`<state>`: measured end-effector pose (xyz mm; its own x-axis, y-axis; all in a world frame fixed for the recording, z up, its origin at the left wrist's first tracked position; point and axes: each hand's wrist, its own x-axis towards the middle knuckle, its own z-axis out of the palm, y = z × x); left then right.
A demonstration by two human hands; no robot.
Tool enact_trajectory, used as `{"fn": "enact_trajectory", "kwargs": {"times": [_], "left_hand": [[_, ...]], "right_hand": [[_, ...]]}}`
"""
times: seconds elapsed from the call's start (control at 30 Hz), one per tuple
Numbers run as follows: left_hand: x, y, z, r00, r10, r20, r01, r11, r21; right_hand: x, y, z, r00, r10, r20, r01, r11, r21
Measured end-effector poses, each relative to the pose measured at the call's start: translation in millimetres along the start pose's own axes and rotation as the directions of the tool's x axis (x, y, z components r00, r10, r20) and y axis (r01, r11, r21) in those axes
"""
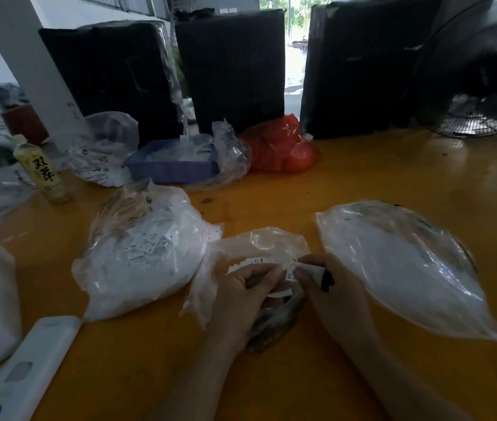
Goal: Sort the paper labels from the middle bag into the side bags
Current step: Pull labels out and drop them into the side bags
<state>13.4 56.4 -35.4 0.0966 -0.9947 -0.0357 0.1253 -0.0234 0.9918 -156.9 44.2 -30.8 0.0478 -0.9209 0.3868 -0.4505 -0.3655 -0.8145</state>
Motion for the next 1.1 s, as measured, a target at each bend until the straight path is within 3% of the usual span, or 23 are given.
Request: {"fn": "enact_trajectory", "kwargs": {"times": [0.1,0.27,0.47,0.87,1.1], "left_hand": [[-0.8,1.1,0.3,1.0,-0.002,0.024,0.002,1.0,-0.006],[0.0,1.2,0.6,1.0,0.015,-0.015,-0.015,1.0,0.015],[0.7,-1.2,1.0,0.997,0.038,-0.06,-0.038,0.999,-0.009],[2.5,-2.4,0.2,0.997,0.036,-0.065,-0.033,0.998,0.049],[2.6,-4.1,0.7,0.997,0.067,-0.043,-0.063,0.994,0.089]], "right_hand": [[1.2,2.4,-1.0,0.999,0.011,-0.037,-0.011,1.0,0.002],[-0.4,1.8,1.5,0.996,-0.001,0.093,0.006,0.998,-0.059],[1.8,5.9,-0.2,0.999,0.023,0.047,-0.021,0.999,-0.037],[1.0,4.0,1.5,0.993,-0.057,0.108,0.063,0.997,-0.052],[4.6,8.1,2.6,0.992,0.126,-0.018,-0.124,0.99,0.073]]}}
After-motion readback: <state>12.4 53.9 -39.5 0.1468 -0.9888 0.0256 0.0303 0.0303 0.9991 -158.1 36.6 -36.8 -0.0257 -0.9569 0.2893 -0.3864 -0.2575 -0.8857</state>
